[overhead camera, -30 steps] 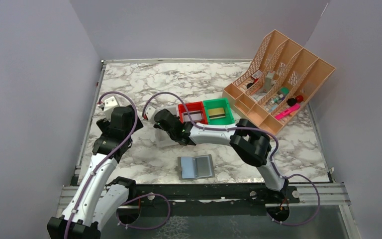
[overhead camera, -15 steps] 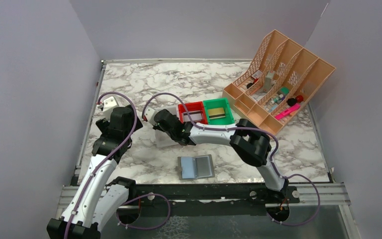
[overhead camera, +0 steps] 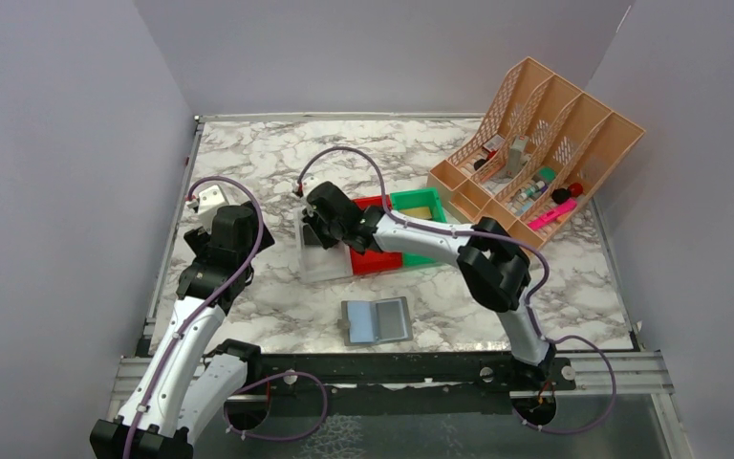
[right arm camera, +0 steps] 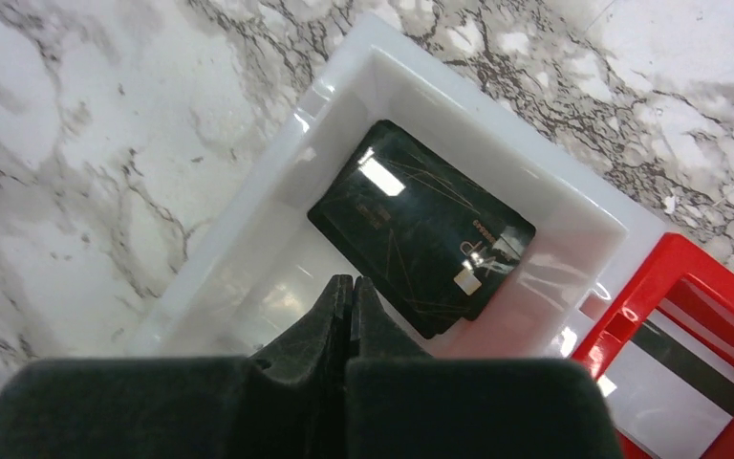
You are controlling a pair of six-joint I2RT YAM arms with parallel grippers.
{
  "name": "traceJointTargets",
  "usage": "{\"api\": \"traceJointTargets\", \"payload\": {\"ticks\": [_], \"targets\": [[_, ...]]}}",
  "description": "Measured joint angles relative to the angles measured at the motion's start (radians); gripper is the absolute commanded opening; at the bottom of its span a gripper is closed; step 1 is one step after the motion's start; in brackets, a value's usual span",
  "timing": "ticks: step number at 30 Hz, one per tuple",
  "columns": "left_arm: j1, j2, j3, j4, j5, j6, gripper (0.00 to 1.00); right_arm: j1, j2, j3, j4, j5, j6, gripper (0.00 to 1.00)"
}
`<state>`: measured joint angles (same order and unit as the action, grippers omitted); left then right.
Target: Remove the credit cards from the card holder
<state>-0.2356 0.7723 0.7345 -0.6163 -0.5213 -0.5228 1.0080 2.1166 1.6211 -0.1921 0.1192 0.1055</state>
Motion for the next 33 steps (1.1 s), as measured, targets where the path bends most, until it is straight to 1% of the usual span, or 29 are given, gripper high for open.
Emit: {"api": "traceJointTargets", "payload": {"ticks": [3, 6, 17, 25, 33], "targets": [[0.0, 0.0, 0.0, 0.0, 0.0, 0.0, 0.99, 0.0, 0.025, 0.063, -0.043, -0.008, 0.053, 0.01], [0.0, 0.0, 0.0, 0.0, 0.0, 0.0, 0.99, 0.005, 0.052, 0.091, -0.07, -0.016, 0.085, 0.01], [0.0, 0.0, 0.0, 0.0, 0.0, 0.0, 0.99, 0.005, 0.142, 0.146, -0.177, -0.021, 0.104, 0.01], [0.0, 0.0, 0.0, 0.0, 0.0, 0.0, 0.99, 0.005, 0.178, 0.201, -0.214, 0.056, 0.104, 0.01], [0.0, 0.0, 0.0, 0.0, 0.0, 0.0, 0.99, 0.005, 0.188, 0.212, -0.222, 0.107, 0.103, 0.01]]}}
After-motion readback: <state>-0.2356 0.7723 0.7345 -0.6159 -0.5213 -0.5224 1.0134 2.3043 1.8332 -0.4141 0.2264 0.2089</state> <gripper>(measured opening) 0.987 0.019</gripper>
